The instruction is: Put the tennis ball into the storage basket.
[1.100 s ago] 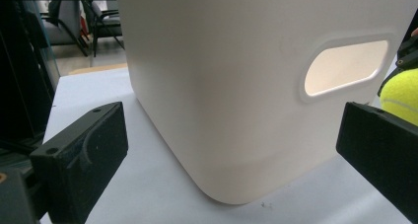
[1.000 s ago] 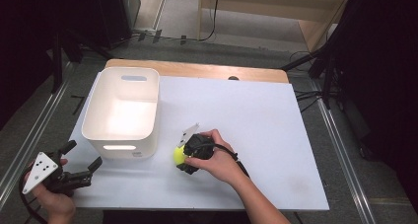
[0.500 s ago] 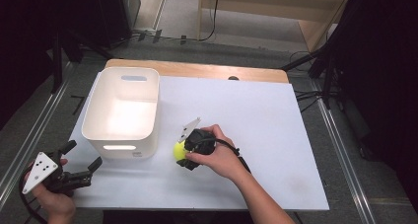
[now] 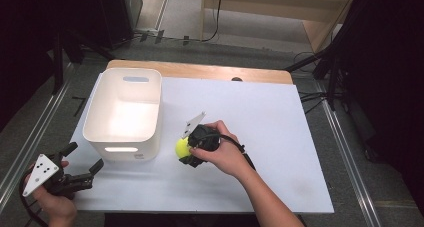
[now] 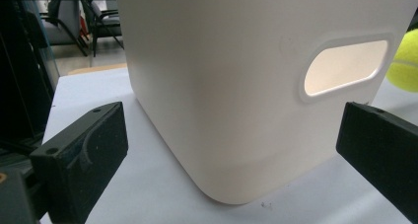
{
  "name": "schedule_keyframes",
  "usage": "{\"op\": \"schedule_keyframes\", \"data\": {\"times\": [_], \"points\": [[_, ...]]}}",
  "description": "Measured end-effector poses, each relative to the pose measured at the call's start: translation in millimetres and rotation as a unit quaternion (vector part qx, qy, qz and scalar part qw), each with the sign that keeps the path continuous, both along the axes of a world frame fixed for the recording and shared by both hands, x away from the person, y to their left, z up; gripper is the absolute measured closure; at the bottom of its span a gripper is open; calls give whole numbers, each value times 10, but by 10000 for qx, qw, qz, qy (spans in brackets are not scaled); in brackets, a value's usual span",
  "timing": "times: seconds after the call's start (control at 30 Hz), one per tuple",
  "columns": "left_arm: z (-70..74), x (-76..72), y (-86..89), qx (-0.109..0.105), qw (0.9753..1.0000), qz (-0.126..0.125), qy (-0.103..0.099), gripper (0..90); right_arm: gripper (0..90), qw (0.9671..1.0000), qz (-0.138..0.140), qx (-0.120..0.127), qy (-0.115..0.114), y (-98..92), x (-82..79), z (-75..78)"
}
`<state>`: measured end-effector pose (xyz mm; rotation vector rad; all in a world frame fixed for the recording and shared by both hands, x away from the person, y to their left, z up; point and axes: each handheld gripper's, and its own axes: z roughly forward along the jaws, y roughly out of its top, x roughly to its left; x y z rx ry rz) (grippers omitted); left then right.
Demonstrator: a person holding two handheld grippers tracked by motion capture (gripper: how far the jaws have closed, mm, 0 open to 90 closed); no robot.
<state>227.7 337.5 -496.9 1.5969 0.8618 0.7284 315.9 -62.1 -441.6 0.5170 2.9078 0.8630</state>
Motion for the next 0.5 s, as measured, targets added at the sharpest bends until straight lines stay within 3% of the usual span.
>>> {"op": "schedule_keyframes", "data": {"times": [0.5], "points": [[0, 1, 2, -6, 10000, -7, 1, 0, 237, 9997, 137, 187, -35, -11, 99, 167]]}}
